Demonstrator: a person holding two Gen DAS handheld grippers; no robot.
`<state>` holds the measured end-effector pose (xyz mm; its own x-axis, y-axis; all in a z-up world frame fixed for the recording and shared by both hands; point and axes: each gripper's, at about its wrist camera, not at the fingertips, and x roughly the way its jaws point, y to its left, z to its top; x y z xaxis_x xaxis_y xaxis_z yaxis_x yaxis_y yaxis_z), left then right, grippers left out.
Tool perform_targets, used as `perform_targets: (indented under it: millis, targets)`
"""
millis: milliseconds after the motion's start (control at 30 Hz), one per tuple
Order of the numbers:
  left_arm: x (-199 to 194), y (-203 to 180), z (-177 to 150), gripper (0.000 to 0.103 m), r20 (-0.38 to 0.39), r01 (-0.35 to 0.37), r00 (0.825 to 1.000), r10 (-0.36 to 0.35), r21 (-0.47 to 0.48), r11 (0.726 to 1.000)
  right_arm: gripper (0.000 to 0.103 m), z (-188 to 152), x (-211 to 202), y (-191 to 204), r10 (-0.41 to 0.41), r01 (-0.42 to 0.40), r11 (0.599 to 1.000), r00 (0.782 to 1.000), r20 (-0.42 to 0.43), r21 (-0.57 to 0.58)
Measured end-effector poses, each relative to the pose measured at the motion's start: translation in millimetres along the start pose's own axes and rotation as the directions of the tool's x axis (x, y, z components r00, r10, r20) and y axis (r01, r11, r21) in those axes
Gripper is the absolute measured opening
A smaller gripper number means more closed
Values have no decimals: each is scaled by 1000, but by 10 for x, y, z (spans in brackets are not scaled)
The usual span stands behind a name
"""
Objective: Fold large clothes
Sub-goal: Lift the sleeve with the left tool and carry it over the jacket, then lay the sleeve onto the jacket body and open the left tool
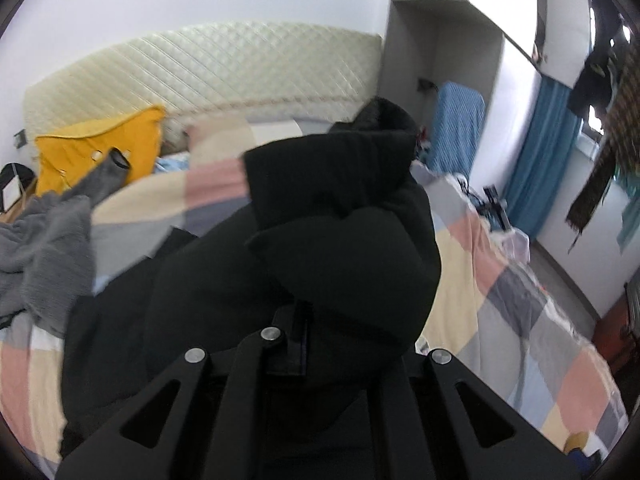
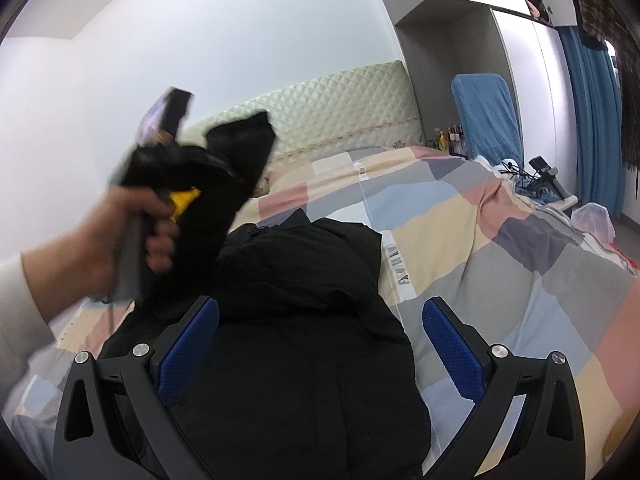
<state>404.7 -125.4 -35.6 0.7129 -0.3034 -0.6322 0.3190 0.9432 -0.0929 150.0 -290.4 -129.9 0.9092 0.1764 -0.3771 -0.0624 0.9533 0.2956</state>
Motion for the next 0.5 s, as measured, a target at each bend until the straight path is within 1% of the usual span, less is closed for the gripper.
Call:
perform_targets:
  millis: [67, 233, 367, 433, 500]
  targets:
    - [197, -147, -122, 7, -33, 13, 999, -12, 28, 1000, 103, -3, 12, -24, 2, -2, 1000, 1000, -3, 9]
    - [638, -461, -392, 12, -82, -10, 996, 20, 122, 993, 103, -7, 56, -61, 1, 0, 1000, 1000, -12, 25]
    - [903, -571, -662, 14, -130, -12, 991, 37, 186, 982, 103, -12, 111, -112, -4, 5, 999, 1000, -25, 40]
    - [985, -579, -725, 15, -143, -12, 989, 40, 195, 981, 103, -15, 143, -143, -4, 5, 999, 999, -33, 52]
    - [1083, -530, -729, 15, -173, -3, 984, 32, 167, 986, 103, -18, 168, -156, -7, 9, 998, 999, -36, 56]
